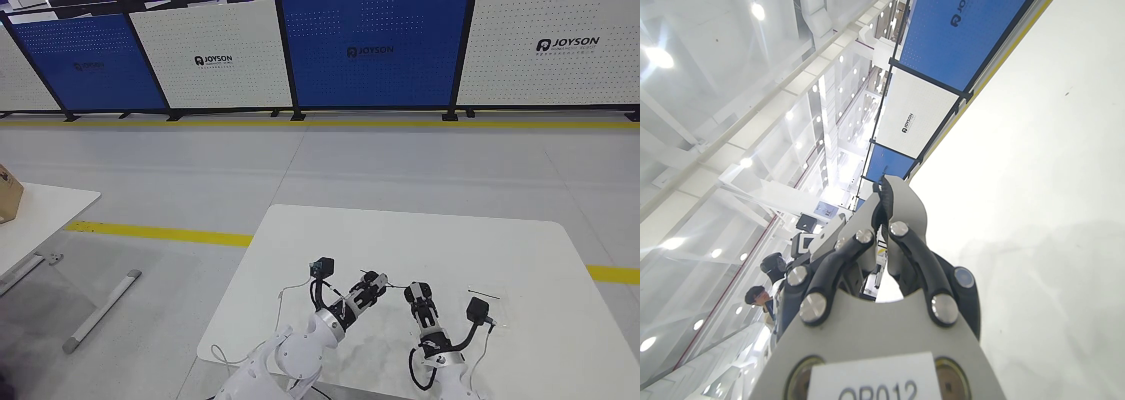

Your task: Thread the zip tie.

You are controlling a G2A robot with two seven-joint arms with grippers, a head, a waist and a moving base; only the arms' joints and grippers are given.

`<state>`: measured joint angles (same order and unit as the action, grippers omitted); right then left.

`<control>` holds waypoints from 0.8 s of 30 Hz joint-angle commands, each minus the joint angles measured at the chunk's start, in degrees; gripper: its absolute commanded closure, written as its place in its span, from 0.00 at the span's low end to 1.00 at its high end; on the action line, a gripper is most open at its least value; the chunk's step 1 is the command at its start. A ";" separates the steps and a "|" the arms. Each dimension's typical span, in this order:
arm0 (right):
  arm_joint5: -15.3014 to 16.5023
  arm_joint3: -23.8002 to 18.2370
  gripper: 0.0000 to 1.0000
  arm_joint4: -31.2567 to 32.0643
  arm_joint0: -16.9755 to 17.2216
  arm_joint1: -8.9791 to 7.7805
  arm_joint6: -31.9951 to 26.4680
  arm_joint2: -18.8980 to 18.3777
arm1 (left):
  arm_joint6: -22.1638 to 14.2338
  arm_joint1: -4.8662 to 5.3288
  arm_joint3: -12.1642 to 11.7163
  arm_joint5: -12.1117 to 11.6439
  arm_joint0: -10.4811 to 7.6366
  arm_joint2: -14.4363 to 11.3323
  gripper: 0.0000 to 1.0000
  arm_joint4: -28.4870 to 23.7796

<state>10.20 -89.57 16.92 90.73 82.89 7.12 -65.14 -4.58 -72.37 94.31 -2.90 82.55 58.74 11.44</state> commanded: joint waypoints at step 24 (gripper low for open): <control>0.20 0.47 1.00 -0.26 -0.21 0.10 0.39 0.22 | -0.48 0.08 -0.03 -0.31 0.30 0.02 1.00 0.00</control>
<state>10.40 -89.11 16.64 90.52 82.99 7.49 -64.93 -5.09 -72.29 94.28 -3.22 82.85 58.77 11.46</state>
